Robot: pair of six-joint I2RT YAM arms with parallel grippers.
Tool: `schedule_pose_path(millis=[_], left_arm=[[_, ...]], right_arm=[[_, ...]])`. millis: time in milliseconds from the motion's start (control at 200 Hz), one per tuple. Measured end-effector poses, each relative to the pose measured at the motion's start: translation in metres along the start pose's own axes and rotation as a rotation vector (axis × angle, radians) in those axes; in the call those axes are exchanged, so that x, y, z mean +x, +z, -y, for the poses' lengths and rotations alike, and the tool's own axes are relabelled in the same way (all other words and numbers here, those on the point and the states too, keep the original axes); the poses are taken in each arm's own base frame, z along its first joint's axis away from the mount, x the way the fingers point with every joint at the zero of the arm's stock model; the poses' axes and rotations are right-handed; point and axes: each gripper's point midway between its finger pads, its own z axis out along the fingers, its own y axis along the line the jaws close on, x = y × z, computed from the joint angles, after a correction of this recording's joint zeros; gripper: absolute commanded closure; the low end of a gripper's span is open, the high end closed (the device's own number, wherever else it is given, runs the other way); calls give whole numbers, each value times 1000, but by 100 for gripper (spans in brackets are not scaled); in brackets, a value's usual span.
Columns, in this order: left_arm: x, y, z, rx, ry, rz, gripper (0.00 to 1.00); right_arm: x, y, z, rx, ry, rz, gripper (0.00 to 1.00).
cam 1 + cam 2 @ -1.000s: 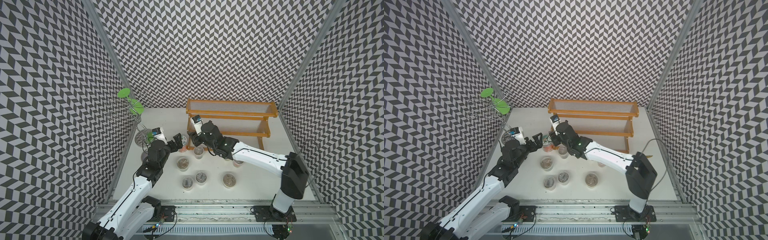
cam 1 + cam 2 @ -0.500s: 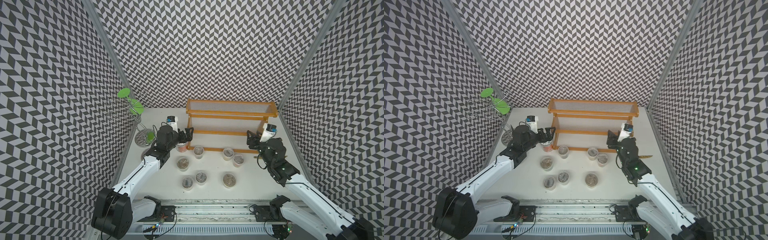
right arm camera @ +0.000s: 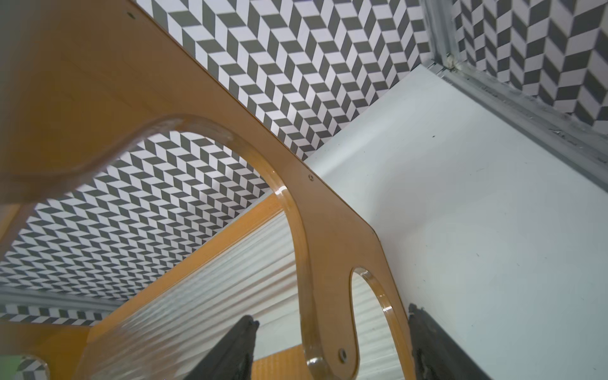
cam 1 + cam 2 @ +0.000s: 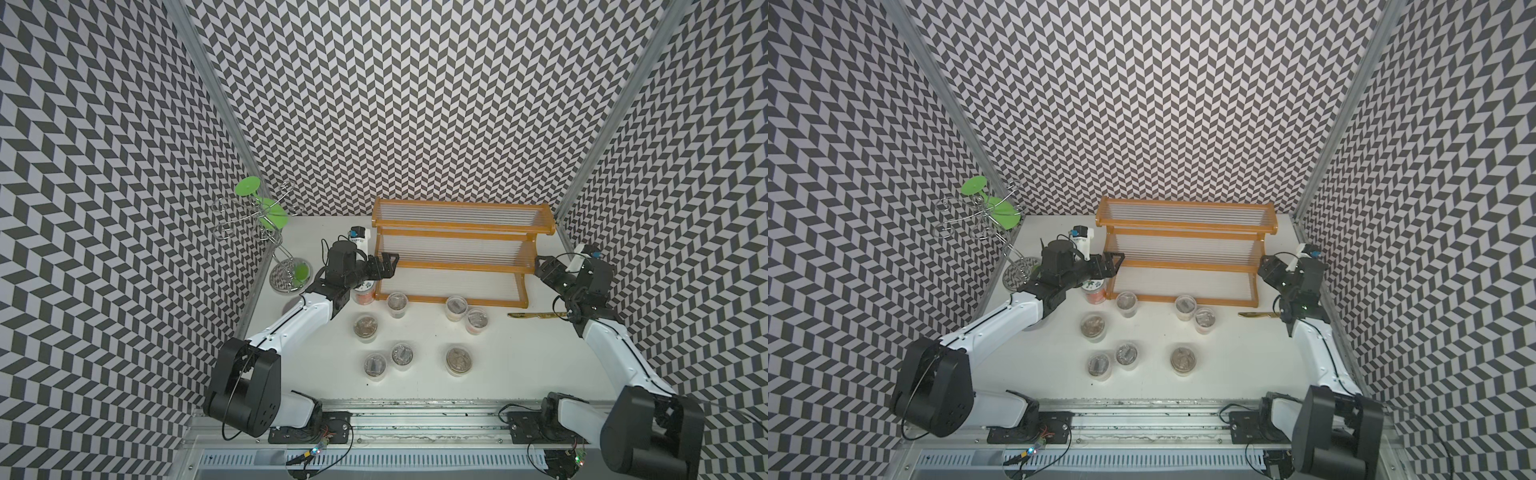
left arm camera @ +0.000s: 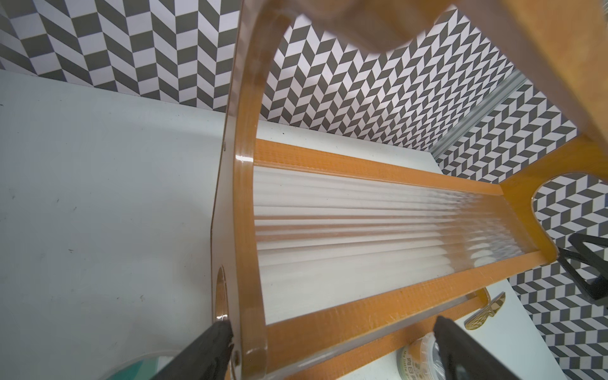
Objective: Place the seed container on the shelf
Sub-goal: Move the shelf to the center of the board.
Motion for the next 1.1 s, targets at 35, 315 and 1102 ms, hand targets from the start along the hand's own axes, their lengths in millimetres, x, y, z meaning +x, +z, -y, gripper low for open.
schedule_pose_path(millis=[35,315,1102], left_arm=[[1,1,0,3,-1,-4,0],[3,25,-12,-13,-15,-23,11],[9,10,-29,-73,-81,-34,21]], right_arm=[[-1,6,-3,-19,1,-18,28],[10,45,-20,-191,7,-157,35],[3,87,-47,-299,-76,-189,34]])
